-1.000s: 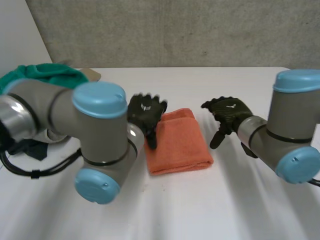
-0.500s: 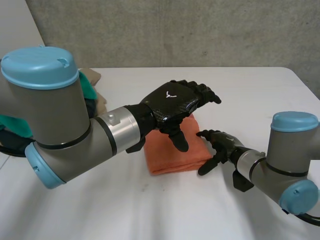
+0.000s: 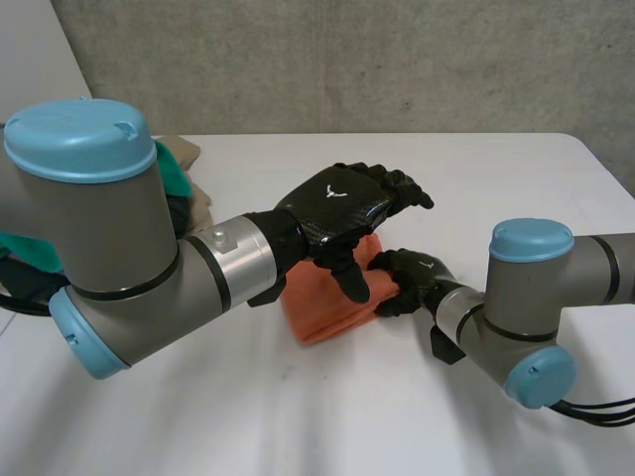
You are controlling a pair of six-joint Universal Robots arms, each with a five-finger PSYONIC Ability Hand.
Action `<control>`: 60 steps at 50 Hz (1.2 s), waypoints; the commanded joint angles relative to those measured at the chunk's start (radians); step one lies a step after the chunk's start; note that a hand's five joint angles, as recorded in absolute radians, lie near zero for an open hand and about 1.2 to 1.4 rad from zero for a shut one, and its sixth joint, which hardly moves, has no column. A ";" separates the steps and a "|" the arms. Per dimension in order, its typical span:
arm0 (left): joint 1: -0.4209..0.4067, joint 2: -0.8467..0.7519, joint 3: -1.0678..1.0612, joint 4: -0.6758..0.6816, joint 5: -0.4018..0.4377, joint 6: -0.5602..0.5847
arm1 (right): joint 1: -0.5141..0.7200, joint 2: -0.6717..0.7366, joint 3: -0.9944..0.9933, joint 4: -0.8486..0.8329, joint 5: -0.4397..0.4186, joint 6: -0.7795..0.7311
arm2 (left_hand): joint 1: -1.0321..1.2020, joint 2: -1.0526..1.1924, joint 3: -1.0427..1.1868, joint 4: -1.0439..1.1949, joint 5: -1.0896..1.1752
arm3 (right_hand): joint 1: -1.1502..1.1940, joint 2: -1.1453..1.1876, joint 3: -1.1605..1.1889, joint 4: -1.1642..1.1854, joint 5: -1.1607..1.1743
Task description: Fold the laundry.
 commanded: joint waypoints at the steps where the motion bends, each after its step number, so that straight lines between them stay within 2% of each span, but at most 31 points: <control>1: 0.001 0.005 0.000 0.000 0.000 0.002 | -0.001 0.001 -0.064 0.001 0.017 -0.008 | 0.019 0.034 0.025 0.036 0.044 | 0.762 0.582 0.400 0.459 0.343; 3: 0.003 0.011 0.000 0.000 0.000 0.002 | -0.001 0.003 -0.083 0.012 0.013 -0.009 | 0.020 0.034 0.025 0.036 0.044 | 0.762 0.582 0.400 0.459 0.343; 5: 0.003 0.015 -0.001 0.000 0.000 0.002 | -0.001 0.003 -0.085 0.026 0.014 -0.014 | 0.020 0.034 0.025 0.036 0.044 | -0.055 -0.235 -0.416 -0.358 -0.474; 6: 0.003 0.015 -0.001 0.000 0.000 0.002 | -0.001 0.001 -0.083 0.032 0.014 -0.017 | 0.020 0.034 0.025 0.036 0.044 | -0.338 -0.518 -0.700 -0.641 -0.757; 7: 0.003 0.015 -0.001 0.000 0.000 0.002 | -0.001 0.001 -0.081 0.038 0.016 -0.023 | 0.020 0.034 0.025 0.036 0.044 | -0.347 -0.527 -0.708 -0.650 -0.766; 25: 0.014 0.020 -0.009 0.000 0.003 0.002 | -0.001 -0.028 -0.051 0.056 0.014 -0.067 | 0.022 0.037 0.027 0.039 0.047 | -0.297 -0.477 -0.658 -0.600 -0.716; 29: 0.014 0.020 -0.012 0.000 0.003 0.000 | 0.006 -0.009 -0.058 0.049 0.011 -0.075 | 0.022 0.037 0.027 0.039 0.047 | -0.212 -0.392 -0.574 -0.515 -0.631; 31: 0.014 0.020 -0.017 0.000 0.005 0.000 | 0.009 0.009 -0.066 0.049 0.008 -0.083 | 0.022 0.037 0.027 0.039 0.047 | -0.130 -0.310 -0.491 -0.433 -0.549; 33: 0.014 0.020 -0.023 0.000 0.005 0.000 | 0.012 0.040 -0.080 0.049 0.003 -0.096 | 0.022 0.037 0.028 0.039 0.047 | 0.194 0.014 -0.167 -0.109 -0.224; 35: 0.014 0.020 -0.024 0.000 0.005 0.000 | 0.014 0.051 -0.094 0.049 0.005 -0.106 | 0.025 0.040 0.030 0.042 0.050 | 0.713 0.533 0.352 0.410 0.294; 36: 0.014 0.020 -0.026 0.000 0.005 0.002 | 0.012 0.060 -0.112 0.047 0.008 -0.107 | 0.025 0.040 0.030 0.042 0.050 | 0.761 0.581 0.400 0.458 0.343; 45: 0.018 0.023 -0.023 0.000 0.000 0.002 | -0.033 0.095 -0.271 0.032 0.049 -0.060 | 0.028 0.043 0.033 0.045 0.053 | 0.762 0.582 0.400 0.459 0.343; 51: 0.028 0.054 -0.017 0.001 0.003 -0.001 | -0.182 0.110 -0.414 0.027 0.129 0.026 | 0.028 0.043 0.033 0.045 0.053 | 0.762 0.582 0.400 0.459 0.343; 60: 0.054 0.071 0.008 0.001 0.002 -0.007 | -0.345 0.328 -0.800 0.081 0.232 0.031 | 0.028 0.043 0.033 0.045 0.053 | 0.762 0.582 0.400 0.459 0.343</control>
